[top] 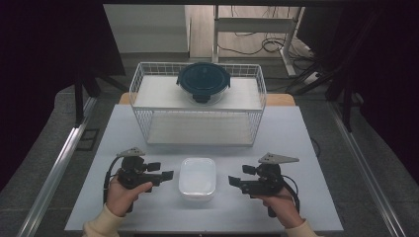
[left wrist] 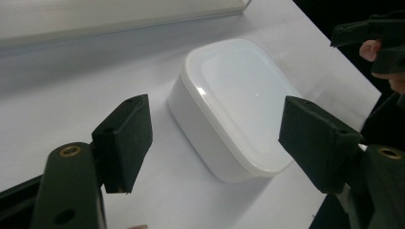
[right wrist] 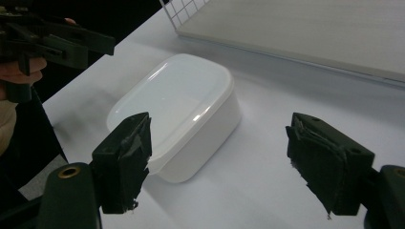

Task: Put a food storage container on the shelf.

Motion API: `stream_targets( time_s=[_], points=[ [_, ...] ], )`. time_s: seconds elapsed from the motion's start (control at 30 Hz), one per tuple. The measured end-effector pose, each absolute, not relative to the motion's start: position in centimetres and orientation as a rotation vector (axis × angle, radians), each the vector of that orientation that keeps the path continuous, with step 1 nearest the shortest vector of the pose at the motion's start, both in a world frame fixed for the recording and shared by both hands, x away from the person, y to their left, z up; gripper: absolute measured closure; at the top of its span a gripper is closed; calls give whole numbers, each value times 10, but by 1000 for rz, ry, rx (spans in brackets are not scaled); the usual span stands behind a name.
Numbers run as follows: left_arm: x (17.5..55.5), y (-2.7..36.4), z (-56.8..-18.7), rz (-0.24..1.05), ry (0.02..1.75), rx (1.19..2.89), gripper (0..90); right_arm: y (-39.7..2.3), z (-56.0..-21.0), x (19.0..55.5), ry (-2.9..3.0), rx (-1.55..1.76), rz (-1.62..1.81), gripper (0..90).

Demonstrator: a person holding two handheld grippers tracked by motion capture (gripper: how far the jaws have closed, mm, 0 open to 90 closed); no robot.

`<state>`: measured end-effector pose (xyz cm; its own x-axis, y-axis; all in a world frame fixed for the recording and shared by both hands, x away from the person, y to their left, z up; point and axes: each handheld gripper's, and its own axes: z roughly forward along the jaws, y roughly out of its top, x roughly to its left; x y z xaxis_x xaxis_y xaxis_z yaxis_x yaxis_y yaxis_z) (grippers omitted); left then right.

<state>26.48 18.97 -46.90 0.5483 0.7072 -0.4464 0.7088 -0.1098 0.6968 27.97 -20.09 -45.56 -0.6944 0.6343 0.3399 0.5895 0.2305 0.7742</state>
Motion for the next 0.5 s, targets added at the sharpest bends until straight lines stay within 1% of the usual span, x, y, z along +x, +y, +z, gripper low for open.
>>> stream_targets(
  time_s=[0.23,0.3,0.5],
  points=[
    [268,183,-471,-69,1170,1805,271,-192,-456,281,2439,1251,1480,244],
    [269,182,-473,-87,1172,1800,273,-187,-456,282,2446,1260,1483,262],
    [275,176,-481,-202,1195,1754,288,-171,-459,283,2482,1279,1463,286]
  ],
)
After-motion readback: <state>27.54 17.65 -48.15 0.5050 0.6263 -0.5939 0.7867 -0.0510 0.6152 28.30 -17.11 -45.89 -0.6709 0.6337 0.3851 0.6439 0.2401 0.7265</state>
